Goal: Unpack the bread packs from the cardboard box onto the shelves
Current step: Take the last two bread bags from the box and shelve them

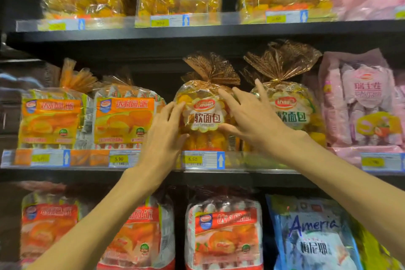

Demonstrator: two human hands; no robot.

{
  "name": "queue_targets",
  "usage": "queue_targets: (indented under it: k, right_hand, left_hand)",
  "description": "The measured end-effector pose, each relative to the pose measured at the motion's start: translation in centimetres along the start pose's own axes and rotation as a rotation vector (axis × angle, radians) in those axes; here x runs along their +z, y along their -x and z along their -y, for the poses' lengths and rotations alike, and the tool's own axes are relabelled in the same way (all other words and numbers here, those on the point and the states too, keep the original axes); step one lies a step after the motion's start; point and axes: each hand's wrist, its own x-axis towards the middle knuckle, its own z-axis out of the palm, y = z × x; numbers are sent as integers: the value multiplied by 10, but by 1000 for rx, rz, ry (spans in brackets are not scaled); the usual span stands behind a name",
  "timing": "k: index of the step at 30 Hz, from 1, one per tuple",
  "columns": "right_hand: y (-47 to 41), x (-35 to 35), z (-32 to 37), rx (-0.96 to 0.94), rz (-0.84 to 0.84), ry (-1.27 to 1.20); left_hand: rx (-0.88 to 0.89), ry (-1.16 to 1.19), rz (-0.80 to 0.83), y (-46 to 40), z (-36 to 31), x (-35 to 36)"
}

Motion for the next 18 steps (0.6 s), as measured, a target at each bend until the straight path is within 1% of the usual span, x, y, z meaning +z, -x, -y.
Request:
queue_targets:
  k: [2,4,7,13,15,17,18]
  right_hand:
    - [-4,1,1,-6,-2,80]
    - [-4,2,7,8,-3,110]
    - [-3,3,15,11,-54,130]
    - [-1,5,10,19,-38,109]
    - [9,1,5,5,-105,81]
    - [24,-7,-8,23,-250,10]
    - [34,-12,-18,61,-334,-60]
  left_hand:
    - [-13,1,11,-1,0,3]
    - [-16,7,18,0,3,6]
    - [-30,1,7,1,7,7]
    - [-10,-123,16,8,-1,4]
    - [10,-200,-32,9,-7,1]
    - [34,-203,-108,6,-18,-1]
    - [59,-176,-138,4,-26,-1]
